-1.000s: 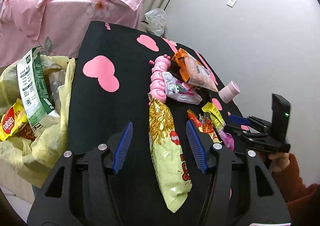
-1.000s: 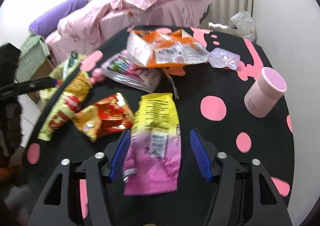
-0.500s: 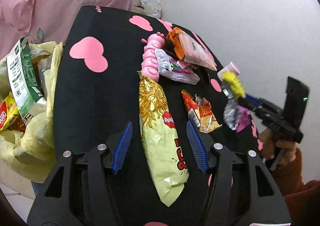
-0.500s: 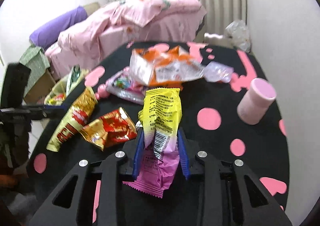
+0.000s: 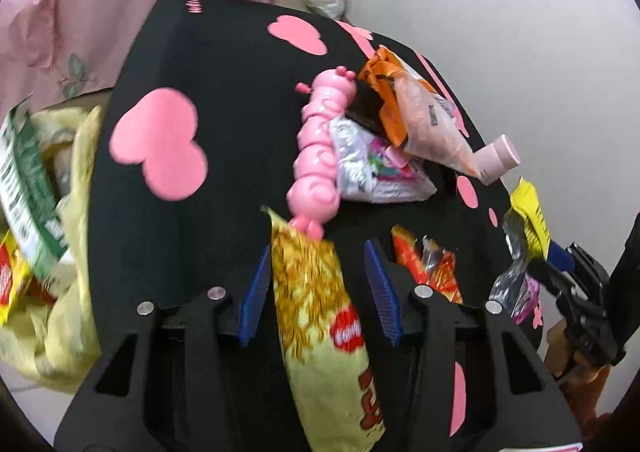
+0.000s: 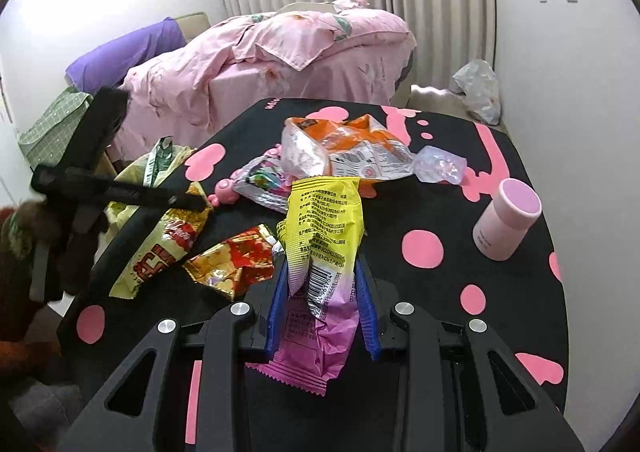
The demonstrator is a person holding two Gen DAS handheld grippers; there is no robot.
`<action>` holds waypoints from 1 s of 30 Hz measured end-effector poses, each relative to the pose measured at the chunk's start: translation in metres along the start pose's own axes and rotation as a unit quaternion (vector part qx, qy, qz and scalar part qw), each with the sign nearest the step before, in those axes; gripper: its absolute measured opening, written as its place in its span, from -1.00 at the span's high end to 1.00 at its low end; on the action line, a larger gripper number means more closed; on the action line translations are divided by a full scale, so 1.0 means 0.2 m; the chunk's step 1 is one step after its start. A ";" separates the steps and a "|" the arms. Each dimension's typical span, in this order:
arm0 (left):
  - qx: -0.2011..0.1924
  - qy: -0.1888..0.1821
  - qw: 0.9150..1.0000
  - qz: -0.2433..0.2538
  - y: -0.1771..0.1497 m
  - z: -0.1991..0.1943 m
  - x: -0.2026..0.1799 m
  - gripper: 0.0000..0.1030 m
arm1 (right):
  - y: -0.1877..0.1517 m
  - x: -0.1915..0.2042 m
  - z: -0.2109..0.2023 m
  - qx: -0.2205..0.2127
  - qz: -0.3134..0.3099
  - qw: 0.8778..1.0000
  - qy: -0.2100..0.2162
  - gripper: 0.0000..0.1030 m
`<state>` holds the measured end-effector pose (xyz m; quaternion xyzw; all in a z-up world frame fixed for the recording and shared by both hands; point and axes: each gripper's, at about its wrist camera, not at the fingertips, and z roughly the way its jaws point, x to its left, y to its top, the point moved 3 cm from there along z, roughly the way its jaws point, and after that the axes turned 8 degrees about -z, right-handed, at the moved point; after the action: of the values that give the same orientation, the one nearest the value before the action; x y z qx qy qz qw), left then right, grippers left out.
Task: Collect trash
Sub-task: 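Carry the gold bag and pink-and-yellow wrapper over the bin with both tools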
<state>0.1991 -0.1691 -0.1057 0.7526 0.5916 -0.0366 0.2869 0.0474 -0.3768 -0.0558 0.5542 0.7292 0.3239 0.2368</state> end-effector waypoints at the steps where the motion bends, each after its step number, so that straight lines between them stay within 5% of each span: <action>1: 0.004 0.006 1.000 0.002 0.01 0.01 0.00 0.45 | 0.00 0.00 0.00 0.000 0.001 1.000 0.000 0.40; 5: -0.016 -0.015 1.000 0.012 -0.04 -0.06 -0.03 0.46 | 0.03 0.02 -0.03 -0.012 0.000 1.000 0.001 0.40; 8: -0.072 -0.025 0.997 0.031 -0.09 -0.22 -0.08 0.46 | 0.07 0.05 -0.06 -0.028 -0.005 1.000 -0.001 0.40; 14: -0.190 0.014 0.980 0.052 -0.13 -0.57 -0.07 0.46 | 0.19 0.13 -0.13 -0.073 -0.017 0.997 -0.003 0.40; 22: -0.261 0.035 0.965 0.018 -0.09 -0.84 0.14 0.46 | 0.33 0.30 -0.12 -0.085 -0.052 0.995 0.016 0.40; 30: -0.367 0.133 0.915 -0.106 -0.06 -1.16 0.71 0.46 | 0.52 0.53 0.01 -0.100 -0.096 0.989 0.056 0.40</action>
<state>0.1650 0.0660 0.0261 0.5250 0.6727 0.2530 0.4559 0.0872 -0.2562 0.0205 0.4363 0.7553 0.4010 0.2800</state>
